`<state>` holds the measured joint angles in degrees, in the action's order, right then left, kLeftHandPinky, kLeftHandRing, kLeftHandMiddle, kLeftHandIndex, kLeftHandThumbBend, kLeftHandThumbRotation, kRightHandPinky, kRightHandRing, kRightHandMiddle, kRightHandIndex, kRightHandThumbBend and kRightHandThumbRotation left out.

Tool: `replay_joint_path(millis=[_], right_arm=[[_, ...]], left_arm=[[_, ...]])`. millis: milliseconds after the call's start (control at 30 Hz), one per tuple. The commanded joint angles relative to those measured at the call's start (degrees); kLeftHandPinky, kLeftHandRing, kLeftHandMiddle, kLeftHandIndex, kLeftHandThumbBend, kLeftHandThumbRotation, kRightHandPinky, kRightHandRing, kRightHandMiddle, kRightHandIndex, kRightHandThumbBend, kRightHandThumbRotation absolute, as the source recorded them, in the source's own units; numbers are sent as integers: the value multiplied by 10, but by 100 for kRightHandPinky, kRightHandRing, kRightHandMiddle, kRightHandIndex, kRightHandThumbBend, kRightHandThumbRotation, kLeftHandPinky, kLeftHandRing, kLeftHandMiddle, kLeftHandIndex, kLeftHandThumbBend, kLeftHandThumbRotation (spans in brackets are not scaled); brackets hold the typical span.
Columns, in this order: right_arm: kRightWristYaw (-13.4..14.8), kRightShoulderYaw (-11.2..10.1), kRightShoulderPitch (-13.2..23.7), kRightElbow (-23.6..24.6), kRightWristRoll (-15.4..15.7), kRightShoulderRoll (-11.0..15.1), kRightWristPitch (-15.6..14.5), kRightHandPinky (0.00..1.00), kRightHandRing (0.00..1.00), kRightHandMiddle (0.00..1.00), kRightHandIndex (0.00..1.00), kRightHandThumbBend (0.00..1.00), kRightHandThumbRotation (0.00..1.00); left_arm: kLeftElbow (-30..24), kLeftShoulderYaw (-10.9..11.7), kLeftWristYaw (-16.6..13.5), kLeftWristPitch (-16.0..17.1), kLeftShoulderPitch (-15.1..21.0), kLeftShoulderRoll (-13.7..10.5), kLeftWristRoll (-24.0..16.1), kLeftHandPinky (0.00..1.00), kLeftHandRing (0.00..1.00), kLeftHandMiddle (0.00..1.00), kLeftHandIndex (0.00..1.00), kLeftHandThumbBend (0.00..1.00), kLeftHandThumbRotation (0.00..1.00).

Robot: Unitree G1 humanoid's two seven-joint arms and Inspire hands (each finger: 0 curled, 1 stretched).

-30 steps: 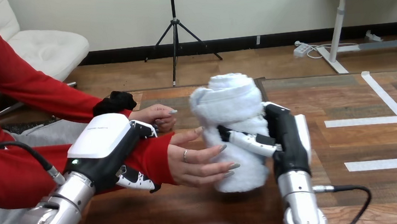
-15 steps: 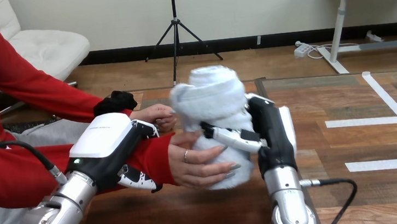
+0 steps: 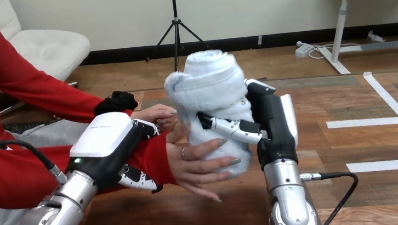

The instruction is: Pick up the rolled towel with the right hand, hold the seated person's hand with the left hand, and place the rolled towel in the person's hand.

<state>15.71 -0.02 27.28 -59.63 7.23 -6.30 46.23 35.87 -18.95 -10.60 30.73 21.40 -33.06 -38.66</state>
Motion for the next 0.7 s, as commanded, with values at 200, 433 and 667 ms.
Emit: replay_joint_path(millis=[200,433,667], right_arm=[[-21,21,-32,106,-18,-49,25,23,28,41,41,82,0],[-37,32,-60,150,-30,-58,16,23,28,41,41,82,0],[-51,41,-80,184,-40,-60,5,22,26,40,41,81,0]], left_arm=[[-24,15,-11,13,65,20,14,39,42,46,47,83,0],[-16,16,-13,19,67,22,15,40,42,47,47,83,0],[-11,15,-15,21,68,22,13,41,43,47,47,83,0]])
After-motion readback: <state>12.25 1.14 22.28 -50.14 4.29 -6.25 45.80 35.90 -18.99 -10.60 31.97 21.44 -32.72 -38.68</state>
